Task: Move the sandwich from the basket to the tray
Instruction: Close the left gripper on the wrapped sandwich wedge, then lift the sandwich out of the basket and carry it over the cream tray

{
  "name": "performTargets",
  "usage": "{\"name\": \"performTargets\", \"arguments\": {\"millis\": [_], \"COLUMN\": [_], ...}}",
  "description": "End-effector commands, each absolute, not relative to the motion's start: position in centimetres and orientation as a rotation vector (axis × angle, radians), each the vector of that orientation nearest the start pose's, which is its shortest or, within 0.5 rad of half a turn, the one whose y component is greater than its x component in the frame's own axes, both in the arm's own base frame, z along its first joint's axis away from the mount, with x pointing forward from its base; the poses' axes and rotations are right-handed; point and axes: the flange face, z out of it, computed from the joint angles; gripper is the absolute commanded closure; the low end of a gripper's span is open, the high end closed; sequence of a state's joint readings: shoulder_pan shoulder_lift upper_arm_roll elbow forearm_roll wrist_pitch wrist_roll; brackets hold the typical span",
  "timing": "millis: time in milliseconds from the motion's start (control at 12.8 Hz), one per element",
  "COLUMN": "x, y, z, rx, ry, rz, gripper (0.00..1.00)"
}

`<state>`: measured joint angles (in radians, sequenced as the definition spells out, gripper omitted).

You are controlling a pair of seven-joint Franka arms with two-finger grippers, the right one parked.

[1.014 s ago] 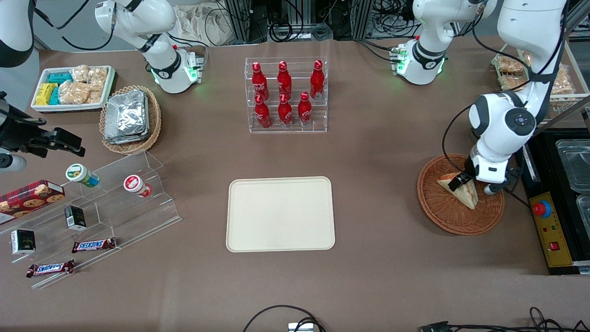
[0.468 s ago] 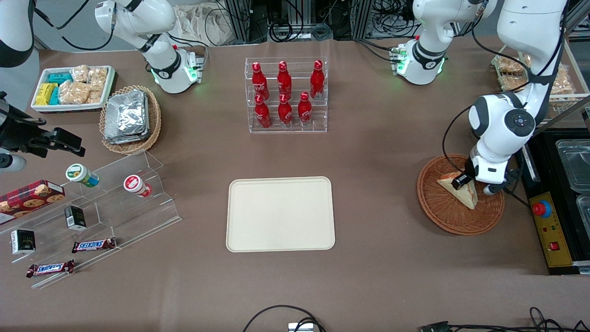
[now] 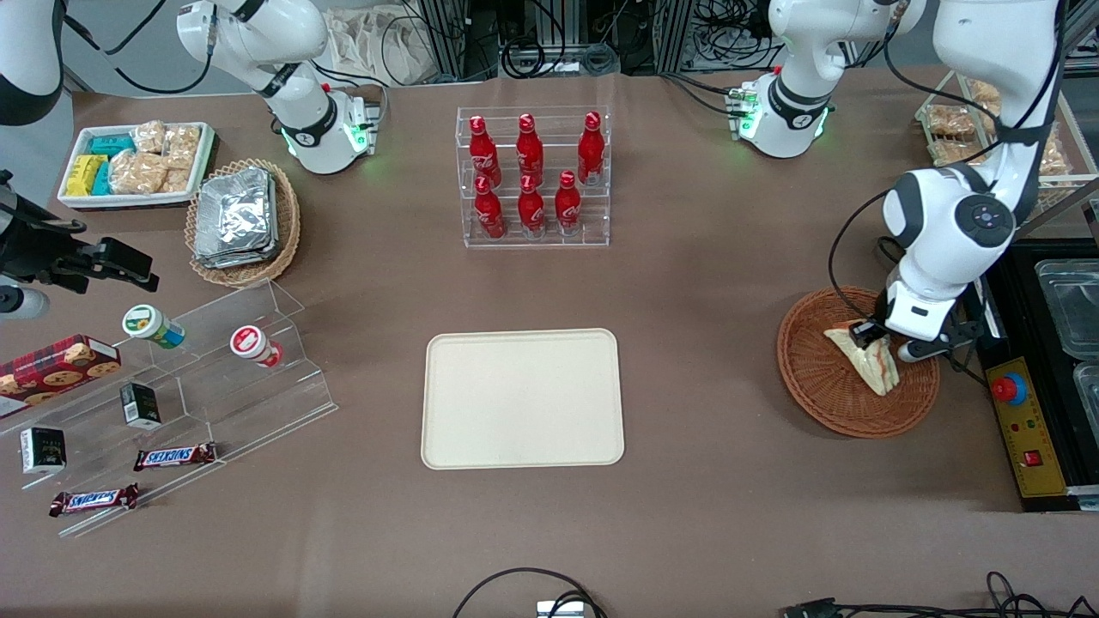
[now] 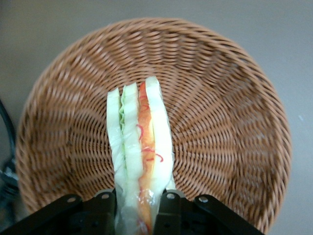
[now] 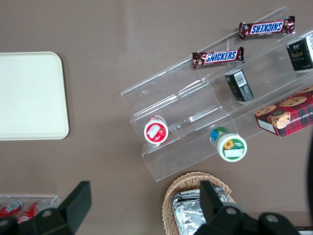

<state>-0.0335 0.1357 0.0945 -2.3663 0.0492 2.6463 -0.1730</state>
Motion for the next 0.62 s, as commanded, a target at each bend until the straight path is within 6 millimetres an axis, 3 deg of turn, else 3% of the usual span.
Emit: {"name": "performTargets", "arguments": {"millis": [0,312,546], "x": [52.2,54.3,56.3], "y": [3.3,1.6,-3.0], "z": [32.5,37.1,41.5], "rx": [-3.081,-3.063,-3.072], "ry": [0.014,0.297,0.334], "rz": [-0.265,-0.188,-0.094], "gripper": [0.85,0.83,0.82]}}
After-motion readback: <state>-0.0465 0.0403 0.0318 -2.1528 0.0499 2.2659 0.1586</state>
